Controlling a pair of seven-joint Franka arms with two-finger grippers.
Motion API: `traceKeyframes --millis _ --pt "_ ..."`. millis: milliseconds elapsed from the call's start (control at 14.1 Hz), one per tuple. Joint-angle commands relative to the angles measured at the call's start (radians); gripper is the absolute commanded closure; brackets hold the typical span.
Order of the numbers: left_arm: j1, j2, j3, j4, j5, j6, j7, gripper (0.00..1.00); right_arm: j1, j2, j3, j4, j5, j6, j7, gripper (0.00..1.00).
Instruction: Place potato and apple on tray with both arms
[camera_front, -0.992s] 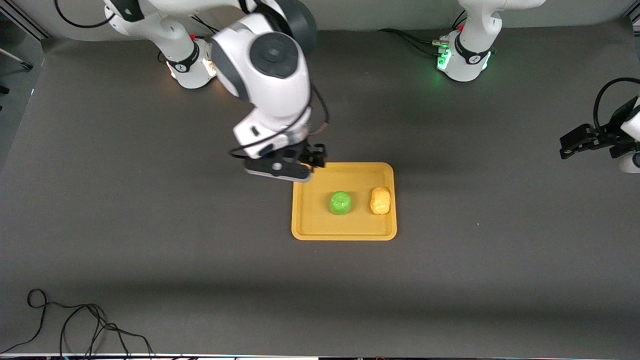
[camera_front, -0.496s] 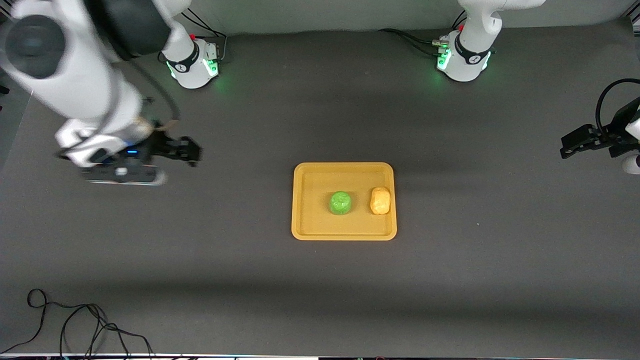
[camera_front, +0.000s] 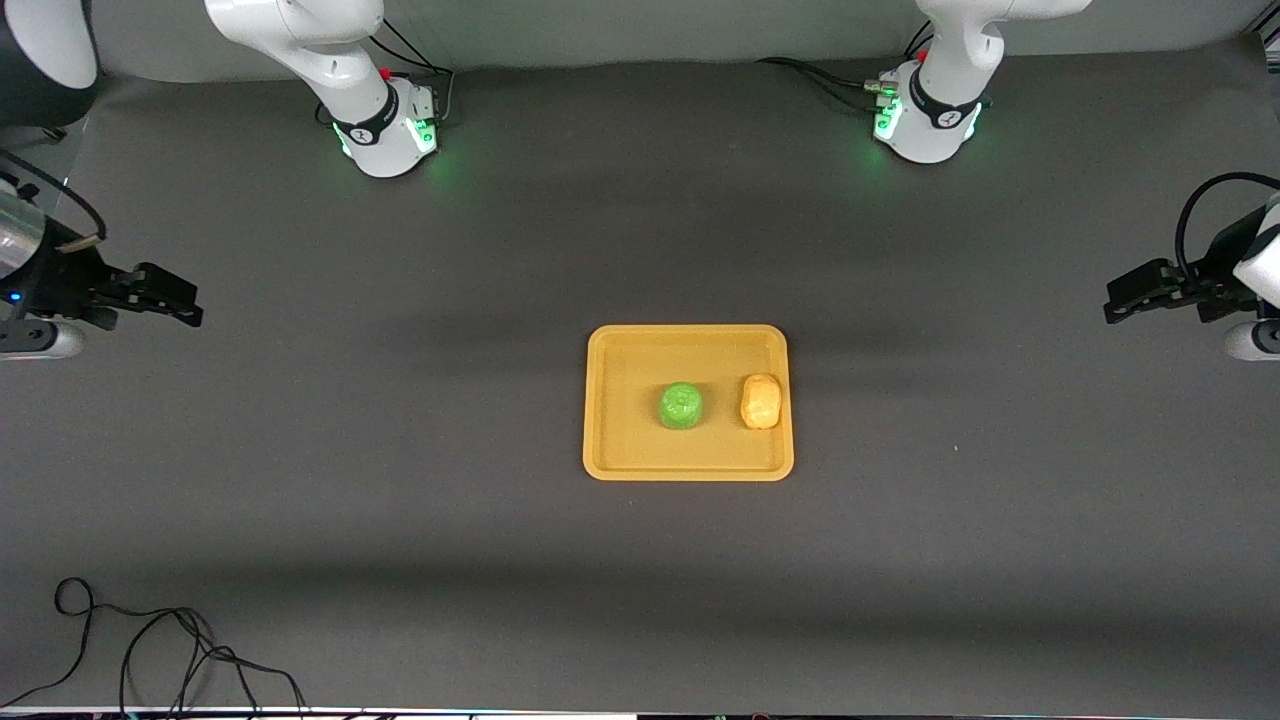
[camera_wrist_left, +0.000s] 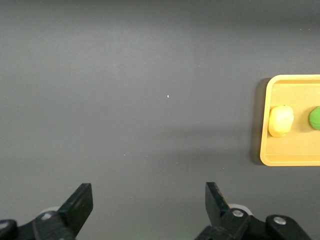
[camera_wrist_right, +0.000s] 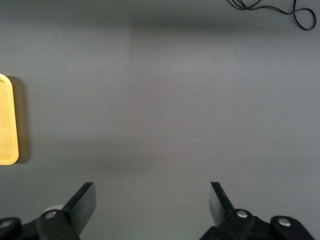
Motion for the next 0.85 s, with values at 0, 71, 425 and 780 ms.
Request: traceKeyframes --millis 0,71,425,780 --pt "-0.003 0.002 0.007 0.007 -0.013 -0.001 0.005 0.00 -0.003 -0.026 -0.013 -0.025 0.015 0.018 -0.025 0.00" --pt "-0.001 0.009 0.009 0.007 -0.013 0.012 0.005 0.00 -0.003 -0.025 -0.013 -0.024 0.015 0.018 -0.023 0.00" --pt "-0.001 0.019 0.010 0.007 -0.013 0.030 0.019 0.00 -0.003 -0.018 -0.016 -0.016 0.043 0.007 -0.005 0.00" --pt "-0.003 0.032 0.010 0.008 -0.013 0.032 0.017 0.00 -0.003 -0.021 -0.018 -0.016 0.059 0.004 -0.007 0.00"
